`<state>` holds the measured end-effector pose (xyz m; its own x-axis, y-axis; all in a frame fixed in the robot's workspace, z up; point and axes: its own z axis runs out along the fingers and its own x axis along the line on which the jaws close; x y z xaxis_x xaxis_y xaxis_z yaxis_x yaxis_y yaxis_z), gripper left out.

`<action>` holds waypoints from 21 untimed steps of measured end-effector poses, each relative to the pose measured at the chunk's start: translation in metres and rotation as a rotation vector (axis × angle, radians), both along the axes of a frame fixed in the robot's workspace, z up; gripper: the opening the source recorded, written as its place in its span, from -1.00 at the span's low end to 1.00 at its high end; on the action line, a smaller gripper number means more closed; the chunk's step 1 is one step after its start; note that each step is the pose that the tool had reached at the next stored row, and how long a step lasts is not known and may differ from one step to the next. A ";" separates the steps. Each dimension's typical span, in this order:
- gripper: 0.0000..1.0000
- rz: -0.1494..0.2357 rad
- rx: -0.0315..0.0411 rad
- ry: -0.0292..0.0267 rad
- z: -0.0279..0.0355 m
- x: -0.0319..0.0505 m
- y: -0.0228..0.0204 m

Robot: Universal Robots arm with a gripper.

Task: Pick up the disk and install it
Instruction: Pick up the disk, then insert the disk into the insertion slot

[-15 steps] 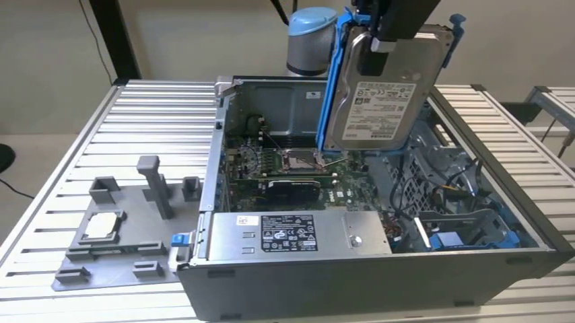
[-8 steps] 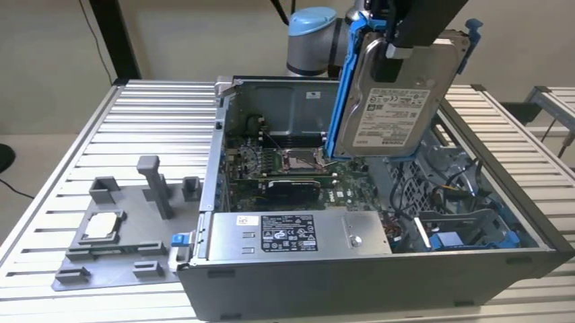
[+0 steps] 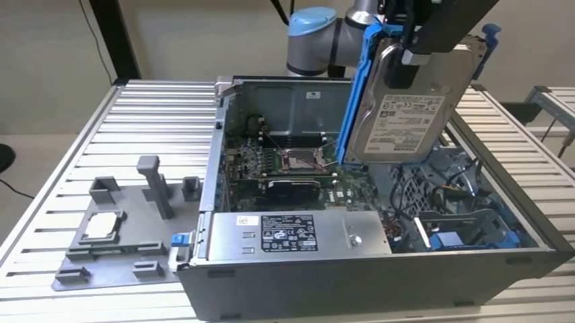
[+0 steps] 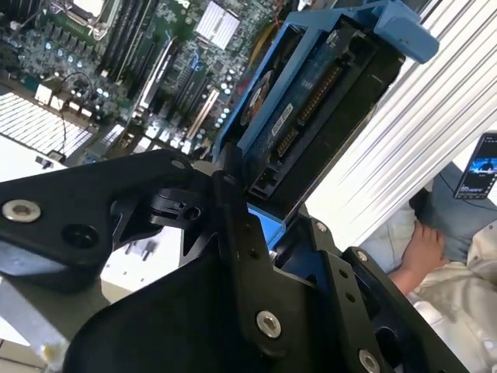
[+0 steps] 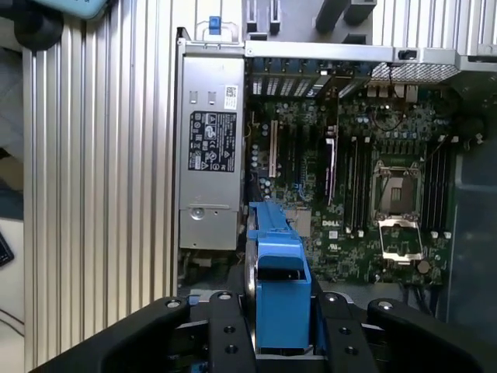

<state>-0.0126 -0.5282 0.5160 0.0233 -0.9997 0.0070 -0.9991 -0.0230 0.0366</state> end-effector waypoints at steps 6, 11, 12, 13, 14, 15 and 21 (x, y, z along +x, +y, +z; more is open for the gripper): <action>-1.00 0.000 0.0000 0.0002 0.0000 0.0064 -0.0077; -1.00 0.000 0.0000 0.0002 0.0000 0.0106 -0.0126; -1.00 0.000 0.0000 0.0002 0.0000 0.0112 -0.0132; -1.00 0.000 0.0000 0.0002 0.0000 0.0115 -0.0134; -1.00 0.000 0.0000 0.0002 0.0000 0.0117 -0.0135; -1.00 0.000 0.0000 0.0002 0.0000 0.0118 -0.0135; -1.00 0.000 0.0000 0.0002 0.0000 0.0119 -0.0136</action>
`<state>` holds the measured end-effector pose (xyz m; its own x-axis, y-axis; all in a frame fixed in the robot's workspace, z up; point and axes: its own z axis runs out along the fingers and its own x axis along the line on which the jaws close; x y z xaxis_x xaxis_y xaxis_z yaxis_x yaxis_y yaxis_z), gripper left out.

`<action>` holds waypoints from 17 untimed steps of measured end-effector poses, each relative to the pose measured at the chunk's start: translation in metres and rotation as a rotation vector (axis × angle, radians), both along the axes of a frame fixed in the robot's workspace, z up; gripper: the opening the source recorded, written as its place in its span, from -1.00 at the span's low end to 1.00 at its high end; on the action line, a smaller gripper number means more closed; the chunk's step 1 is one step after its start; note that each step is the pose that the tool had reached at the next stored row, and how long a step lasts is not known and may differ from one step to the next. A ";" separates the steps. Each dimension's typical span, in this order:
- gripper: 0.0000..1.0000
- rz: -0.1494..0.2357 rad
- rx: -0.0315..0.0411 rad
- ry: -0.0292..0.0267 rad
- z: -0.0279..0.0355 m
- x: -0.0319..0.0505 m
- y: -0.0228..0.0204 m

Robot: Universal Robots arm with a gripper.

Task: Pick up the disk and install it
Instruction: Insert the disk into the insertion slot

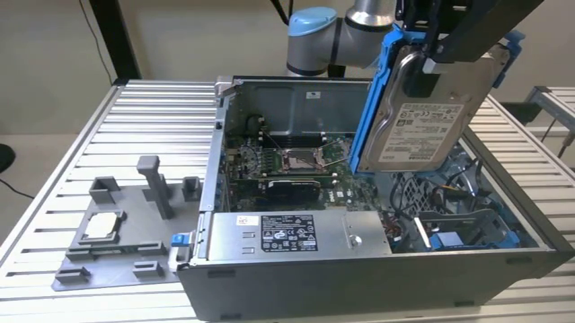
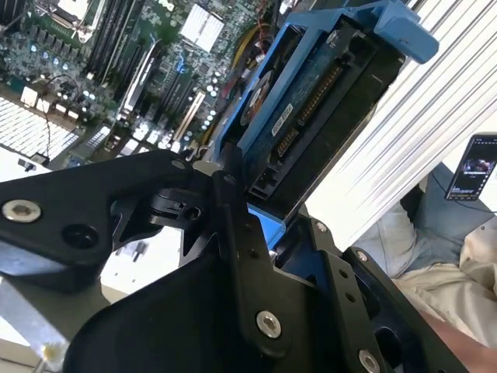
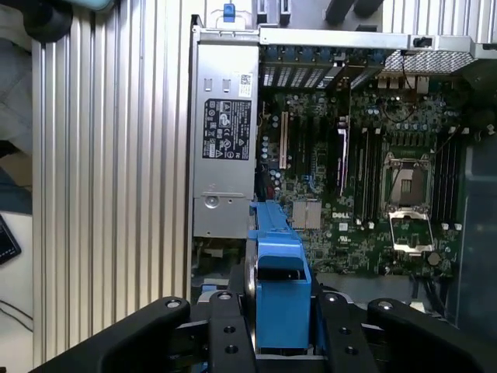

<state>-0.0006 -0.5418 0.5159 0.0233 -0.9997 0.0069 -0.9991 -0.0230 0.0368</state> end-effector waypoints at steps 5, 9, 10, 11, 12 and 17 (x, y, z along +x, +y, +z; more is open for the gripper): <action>-1.00 0.000 -0.0001 0.0000 -0.0001 0.0005 -0.0001; -1.00 0.000 0.0000 0.0000 -0.0007 0.0046 -0.0014; -1.00 0.000 0.0001 0.0000 -0.0011 0.0061 -0.0016; -1.00 0.000 -0.0001 0.0000 -0.0012 0.0077 -0.0018; -1.00 0.000 -0.0001 0.0000 -0.0014 0.0092 -0.0020; -1.00 0.000 0.0000 0.0000 -0.0025 0.0171 -0.0031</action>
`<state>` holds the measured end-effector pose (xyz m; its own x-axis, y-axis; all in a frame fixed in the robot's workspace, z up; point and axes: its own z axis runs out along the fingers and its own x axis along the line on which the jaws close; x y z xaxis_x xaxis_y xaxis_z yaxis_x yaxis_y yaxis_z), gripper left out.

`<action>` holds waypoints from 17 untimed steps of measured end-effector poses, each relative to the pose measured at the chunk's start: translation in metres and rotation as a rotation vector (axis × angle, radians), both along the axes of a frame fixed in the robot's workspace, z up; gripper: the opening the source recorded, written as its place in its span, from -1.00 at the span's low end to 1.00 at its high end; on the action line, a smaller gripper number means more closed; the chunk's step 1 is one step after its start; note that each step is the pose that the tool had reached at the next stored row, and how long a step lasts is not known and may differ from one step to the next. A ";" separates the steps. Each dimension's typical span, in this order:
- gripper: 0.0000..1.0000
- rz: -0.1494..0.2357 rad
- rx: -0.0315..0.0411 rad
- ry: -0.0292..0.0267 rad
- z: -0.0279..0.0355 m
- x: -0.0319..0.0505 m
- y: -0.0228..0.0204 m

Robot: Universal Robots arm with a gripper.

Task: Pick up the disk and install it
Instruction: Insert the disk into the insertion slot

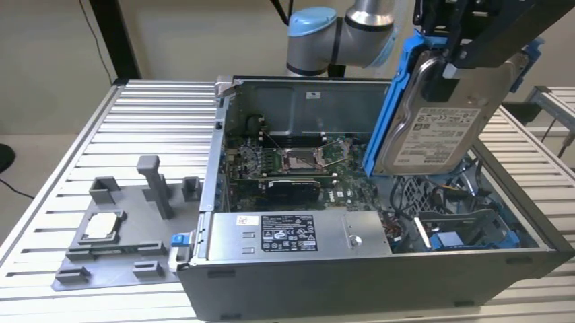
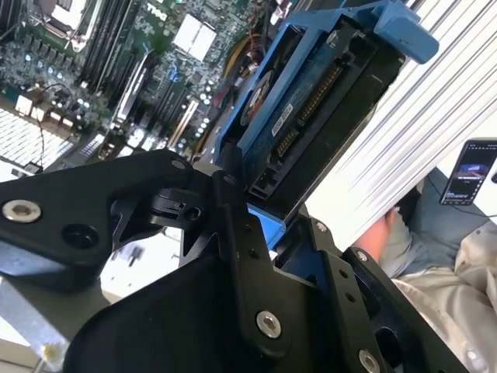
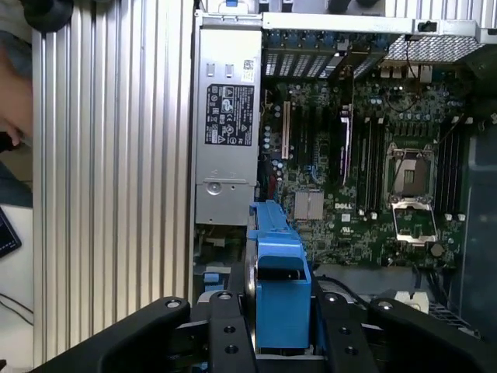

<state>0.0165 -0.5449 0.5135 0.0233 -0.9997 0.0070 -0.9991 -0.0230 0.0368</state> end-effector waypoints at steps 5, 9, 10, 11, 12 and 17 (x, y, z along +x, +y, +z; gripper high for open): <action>-1.00 0.000 -0.0001 0.0000 -0.0008 0.0093 -0.0025; -1.00 0.000 0.0000 0.0000 -0.0014 0.0176 -0.0051; -1.00 0.000 0.0001 0.0000 -0.0016 0.0194 -0.0057; -1.00 0.000 0.0000 0.0000 -0.0017 0.0212 -0.0063; -1.00 0.000 0.0000 0.0000 -0.0019 0.0231 -0.0069; -1.00 0.000 0.0000 0.0000 -0.0025 0.0314 -0.0099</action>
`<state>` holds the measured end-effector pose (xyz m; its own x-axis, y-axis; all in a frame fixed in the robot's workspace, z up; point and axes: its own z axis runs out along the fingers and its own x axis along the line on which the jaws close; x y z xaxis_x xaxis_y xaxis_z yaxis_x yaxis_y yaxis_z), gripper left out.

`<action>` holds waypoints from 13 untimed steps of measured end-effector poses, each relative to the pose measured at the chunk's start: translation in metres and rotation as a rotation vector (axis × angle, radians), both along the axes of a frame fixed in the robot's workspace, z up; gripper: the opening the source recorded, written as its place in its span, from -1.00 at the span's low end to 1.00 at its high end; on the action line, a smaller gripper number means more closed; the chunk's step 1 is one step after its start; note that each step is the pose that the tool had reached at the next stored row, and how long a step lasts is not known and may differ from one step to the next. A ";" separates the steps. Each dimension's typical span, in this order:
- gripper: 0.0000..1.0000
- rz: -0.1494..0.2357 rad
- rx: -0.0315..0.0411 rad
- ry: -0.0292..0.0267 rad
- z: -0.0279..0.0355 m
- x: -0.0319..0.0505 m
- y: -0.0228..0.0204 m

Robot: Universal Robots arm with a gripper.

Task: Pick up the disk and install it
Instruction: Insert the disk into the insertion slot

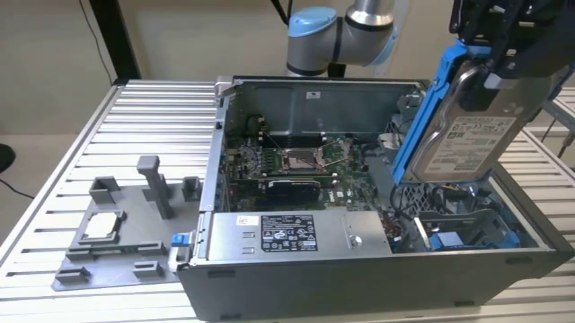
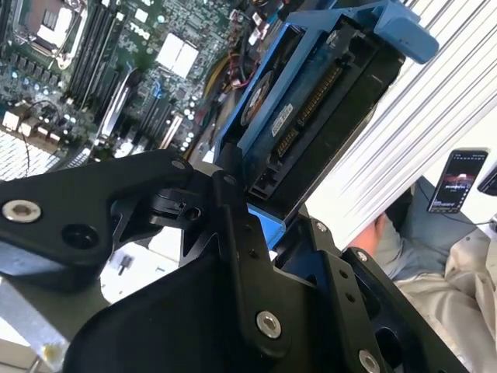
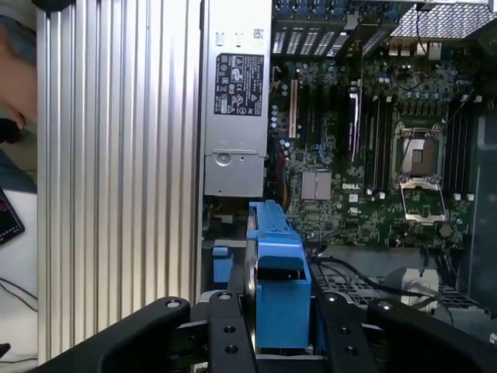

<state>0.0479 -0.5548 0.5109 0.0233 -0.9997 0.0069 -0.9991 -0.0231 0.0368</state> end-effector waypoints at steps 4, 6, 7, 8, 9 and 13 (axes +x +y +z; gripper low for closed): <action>-1.00 0.000 0.0000 0.0000 -0.0001 0.0037 -0.0010; -1.00 0.000 -0.0001 0.0000 -0.0001 0.0040 -0.0010; -1.00 0.000 0.0000 0.0000 -0.0001 0.0040 -0.0011; -1.00 0.000 0.0000 0.0000 -0.0001 0.0040 -0.0011; -1.00 0.000 0.0000 0.0000 -0.0001 0.0041 -0.0011; -1.00 0.000 0.0000 0.0000 -0.0001 0.0041 -0.0011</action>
